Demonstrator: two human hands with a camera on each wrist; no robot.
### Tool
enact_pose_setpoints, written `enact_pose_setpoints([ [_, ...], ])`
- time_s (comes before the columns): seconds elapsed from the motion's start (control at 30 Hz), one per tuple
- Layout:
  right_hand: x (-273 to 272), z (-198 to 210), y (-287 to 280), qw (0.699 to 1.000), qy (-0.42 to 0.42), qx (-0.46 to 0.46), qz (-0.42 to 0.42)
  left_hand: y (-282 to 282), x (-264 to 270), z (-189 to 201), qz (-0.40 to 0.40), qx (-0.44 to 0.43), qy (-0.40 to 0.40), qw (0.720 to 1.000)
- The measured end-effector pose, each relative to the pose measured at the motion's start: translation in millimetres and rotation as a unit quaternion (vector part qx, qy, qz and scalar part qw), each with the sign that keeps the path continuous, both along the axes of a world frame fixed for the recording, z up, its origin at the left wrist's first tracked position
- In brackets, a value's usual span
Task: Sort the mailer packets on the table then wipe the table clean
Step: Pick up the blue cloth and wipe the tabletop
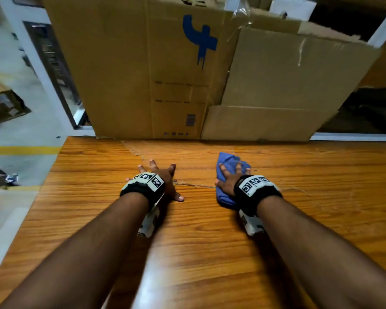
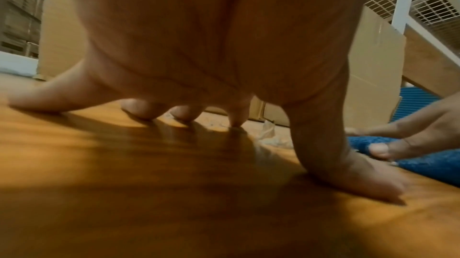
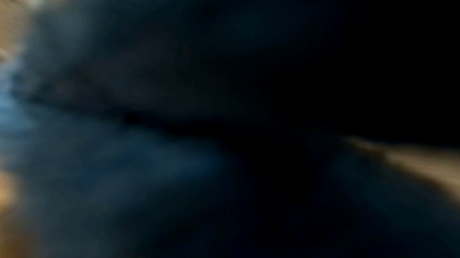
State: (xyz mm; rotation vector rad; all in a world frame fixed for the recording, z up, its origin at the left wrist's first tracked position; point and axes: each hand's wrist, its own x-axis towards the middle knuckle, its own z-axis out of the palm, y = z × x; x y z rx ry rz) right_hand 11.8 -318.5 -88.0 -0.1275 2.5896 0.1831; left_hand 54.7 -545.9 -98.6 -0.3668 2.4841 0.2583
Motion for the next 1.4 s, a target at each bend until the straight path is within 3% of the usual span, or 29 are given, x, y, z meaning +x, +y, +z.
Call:
enact_pose_setpoints([
  [0.1,4.3,-2.1,-20.9,0.995,-0.007,-0.028,0.095,4.3,-4.5,5.3,0.015,-0.005,-0.027,1.000],
  [0.2,-8.5,-0.6,-4.8,0.983,-0.002,-0.028,0.182,5.3,-6.4,7.0,0.013,-0.015,-0.024,1.000],
  [0.27,-33.3,-4.8,23.0,0.985,0.002,-0.015,0.170,4.4,-6.4,3.3,0.013,-0.014,-0.018,1.000],
  [0.37,-71.9,-3.2,54.6,0.998,0.016,0.014,0.060,3.1,-5.8,-1.6,0.018,-0.011,-0.014,1.000],
  [0.47,-90.6,3.4,45.1,1.000,0.019,0.010,0.015,6.0,-5.2,4.1,0.024,-0.014,-0.022,0.999],
  [0.7,-81.3,-8.7,-24.1,0.978,0.009,-0.050,0.200,5.0,-4.2,5.0,0.030,-0.014,-0.022,0.999],
  [0.83,-105.4,-3.8,11.8,0.987,0.024,-0.045,0.154,5.7,-4.6,5.7,0.031,-0.016,-0.018,0.999],
  [0.93,-102.7,-11.6,3.7,0.992,0.034,-0.059,0.110,3.8,-8.2,2.6,0.037,-0.012,-0.026,0.999],
  [1.1,-69.8,-12.2,-50.2,0.970,0.003,-0.090,0.224,-7.8,-14.8,-13.9,0.023,0.000,-0.039,0.999],
  [1.2,-76.3,-13.2,-37.1,0.961,-0.004,-0.082,0.263,-2.8,-10.7,-3.8,0.020,-0.009,-0.029,0.999],
  [1.4,-117.4,-10.0,48.6,0.996,0.047,-0.046,0.061,0.3,-9.4,3.6,0.021,-0.001,-0.045,0.999],
])
